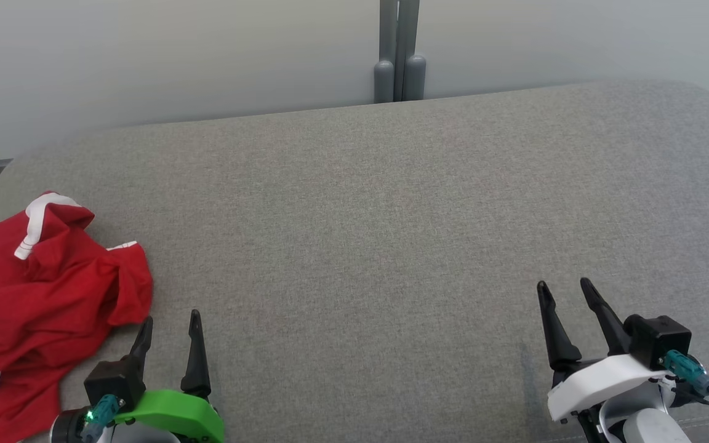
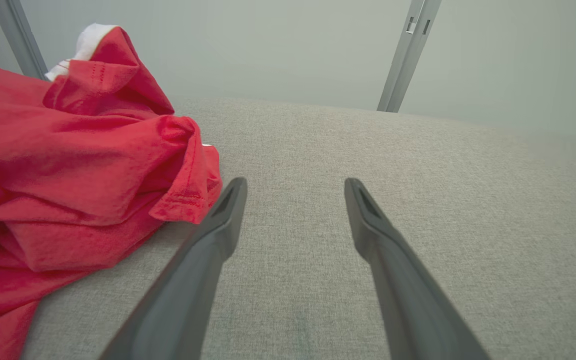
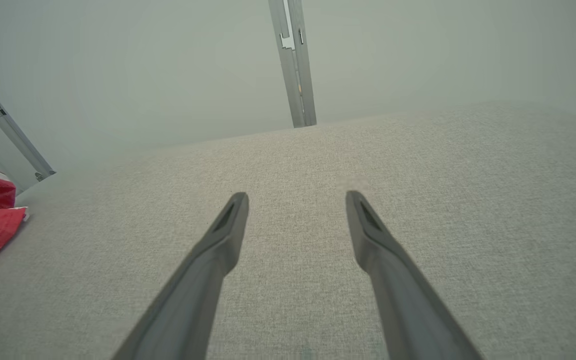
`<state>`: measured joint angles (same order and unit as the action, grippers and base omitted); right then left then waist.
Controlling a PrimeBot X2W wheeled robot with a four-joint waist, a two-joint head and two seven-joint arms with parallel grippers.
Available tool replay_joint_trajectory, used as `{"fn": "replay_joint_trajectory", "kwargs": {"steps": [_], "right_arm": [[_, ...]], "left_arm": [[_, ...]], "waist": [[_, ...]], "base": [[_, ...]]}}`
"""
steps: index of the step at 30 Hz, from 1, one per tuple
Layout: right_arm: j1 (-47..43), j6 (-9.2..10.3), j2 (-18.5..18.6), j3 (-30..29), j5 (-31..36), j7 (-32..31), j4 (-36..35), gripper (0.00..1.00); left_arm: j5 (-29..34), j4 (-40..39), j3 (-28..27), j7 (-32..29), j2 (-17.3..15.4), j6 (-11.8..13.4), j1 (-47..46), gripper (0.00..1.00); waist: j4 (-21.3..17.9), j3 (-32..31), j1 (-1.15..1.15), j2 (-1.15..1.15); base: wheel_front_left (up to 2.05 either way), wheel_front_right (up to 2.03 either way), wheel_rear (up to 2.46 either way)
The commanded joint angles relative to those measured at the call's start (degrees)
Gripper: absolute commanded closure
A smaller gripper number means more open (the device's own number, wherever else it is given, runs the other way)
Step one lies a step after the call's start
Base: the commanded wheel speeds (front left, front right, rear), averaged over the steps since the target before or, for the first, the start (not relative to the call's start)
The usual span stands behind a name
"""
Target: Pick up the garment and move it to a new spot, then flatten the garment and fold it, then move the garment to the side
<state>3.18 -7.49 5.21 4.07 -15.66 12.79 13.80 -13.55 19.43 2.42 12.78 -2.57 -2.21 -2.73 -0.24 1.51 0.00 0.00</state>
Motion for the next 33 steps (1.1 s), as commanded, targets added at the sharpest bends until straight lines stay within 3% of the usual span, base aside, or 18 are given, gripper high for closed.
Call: {"fn": "replay_joint_trajectory", "kwargs": {"steps": [1, 23, 28, 33], "right_arm": [[-0.47, 0.00, 0.07, -0.12, 1.26, 0.67, 0.18, 0.00], [-0.91, 0.00, -0.51, -2.03, 10.26, 2.44, 1.75, 0.00], [-1.06, 0.00, -0.84, -1.24, 8.50, 2.43, 1.87, 0.00], [-0.86, 0.00, -0.50, 0.58, 6.54, 2.43, 1.07, 0.00]], "left_arm": [[1.19, 0.01, 0.14, 0.52, -0.45, 0.38, -0.22, 0.00], [7.82, 1.17, 0.30, 2.48, -0.50, 1.59, 0.81, 0.00], [7.13, 1.11, -0.37, 2.48, -0.51, 1.88, 0.97, 0.00], [7.20, 1.64, -1.12, 2.47, -0.48, 1.75, 1.29, 0.00]], "waist": [[0.01, -0.01, 0.00, 0.00], [1.28, -0.22, 0.00, 0.00], [3.95, -0.19, 0.00, 0.00], [9.64, 0.17, 0.00, 0.00]], "base": [[0.00, 0.00, 0.00], [0.00, 0.00, 0.00], [0.00, 0.00, 0.00], [0.00, 0.00, 0.00]]}}
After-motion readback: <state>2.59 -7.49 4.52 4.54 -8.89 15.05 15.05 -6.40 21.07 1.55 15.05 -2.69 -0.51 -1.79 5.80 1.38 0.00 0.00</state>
